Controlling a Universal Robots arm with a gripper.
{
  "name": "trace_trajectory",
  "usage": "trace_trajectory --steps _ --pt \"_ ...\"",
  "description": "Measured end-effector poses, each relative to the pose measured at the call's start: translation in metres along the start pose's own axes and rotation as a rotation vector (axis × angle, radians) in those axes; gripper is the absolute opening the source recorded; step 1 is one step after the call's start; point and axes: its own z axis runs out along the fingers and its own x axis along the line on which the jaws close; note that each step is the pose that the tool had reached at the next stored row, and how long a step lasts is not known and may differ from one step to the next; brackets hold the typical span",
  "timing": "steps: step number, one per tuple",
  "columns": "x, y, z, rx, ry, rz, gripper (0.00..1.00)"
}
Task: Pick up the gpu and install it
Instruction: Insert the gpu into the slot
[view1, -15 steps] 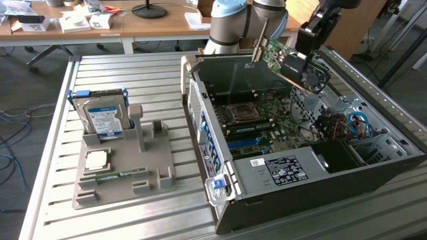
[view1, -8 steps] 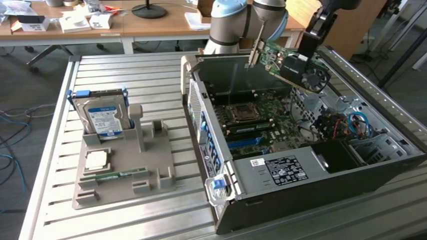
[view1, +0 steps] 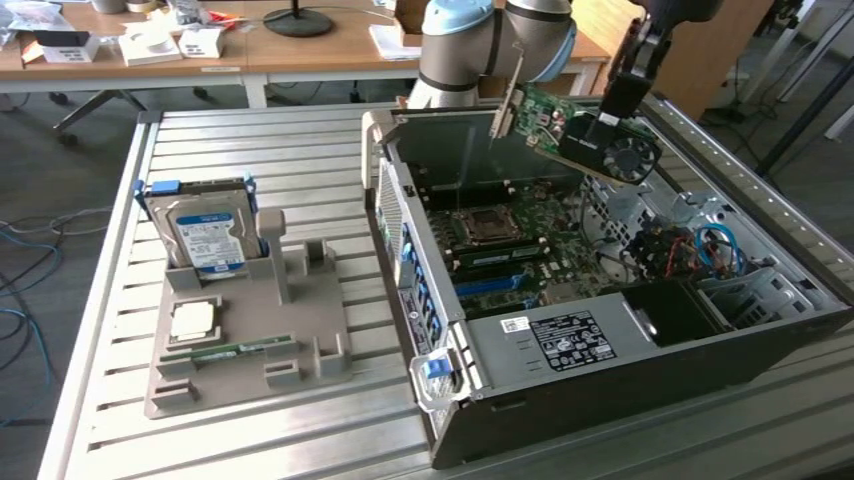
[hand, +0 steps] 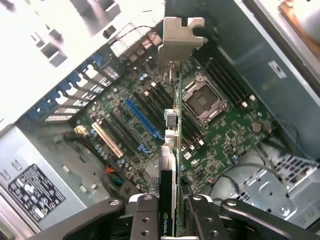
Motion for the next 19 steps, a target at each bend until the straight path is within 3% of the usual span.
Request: trace_trajectory --steps 19 --pt "0.0 -0.0002 0.0056 0.0008 0.0137 -0.346 0.26"
